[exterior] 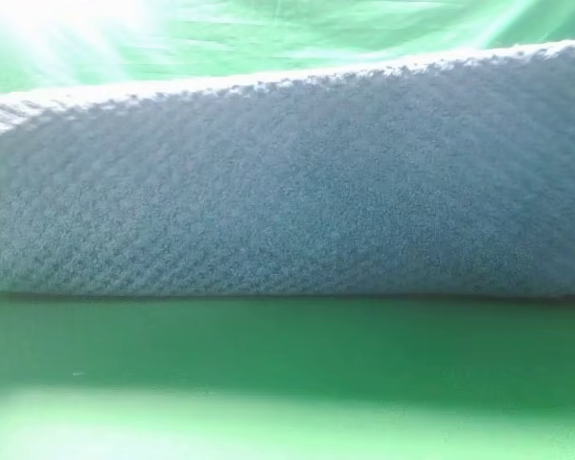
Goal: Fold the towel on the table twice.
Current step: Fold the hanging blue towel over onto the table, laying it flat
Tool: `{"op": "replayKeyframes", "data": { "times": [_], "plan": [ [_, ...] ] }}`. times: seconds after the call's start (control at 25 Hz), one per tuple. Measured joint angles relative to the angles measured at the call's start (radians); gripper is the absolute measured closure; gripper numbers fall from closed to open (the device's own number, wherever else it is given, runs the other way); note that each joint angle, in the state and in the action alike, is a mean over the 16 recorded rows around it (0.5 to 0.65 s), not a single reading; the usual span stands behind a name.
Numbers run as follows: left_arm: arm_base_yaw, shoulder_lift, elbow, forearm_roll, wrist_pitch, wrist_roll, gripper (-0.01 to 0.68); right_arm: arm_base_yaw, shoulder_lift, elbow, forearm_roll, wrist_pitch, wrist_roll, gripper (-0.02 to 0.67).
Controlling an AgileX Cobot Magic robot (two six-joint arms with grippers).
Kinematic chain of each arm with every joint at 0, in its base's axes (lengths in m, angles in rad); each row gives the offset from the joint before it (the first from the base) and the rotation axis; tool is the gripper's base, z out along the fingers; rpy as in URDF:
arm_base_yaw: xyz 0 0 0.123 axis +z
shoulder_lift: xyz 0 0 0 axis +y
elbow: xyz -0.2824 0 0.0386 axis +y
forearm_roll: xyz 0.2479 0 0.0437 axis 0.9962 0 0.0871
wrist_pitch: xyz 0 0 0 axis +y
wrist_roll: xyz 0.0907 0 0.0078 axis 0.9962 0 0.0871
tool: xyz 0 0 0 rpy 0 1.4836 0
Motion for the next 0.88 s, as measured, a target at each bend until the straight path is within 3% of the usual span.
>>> {"op": "replayKeyframes", "data": {
  "times": [0.32, 0.88],
  "plan": [
    [0.000, 0.200, -0.158, -0.215, -0.044, 0.233, 0.673, 0.000, 0.177, -0.109, -0.002, -0.121, 0.001, 0.649],
    [0.000, 0.467, -0.430, -0.240, -0.128, 0.334, 0.673, -0.016, 0.443, -0.313, -0.028, -0.254, -0.003, 0.649]
  ]
}}
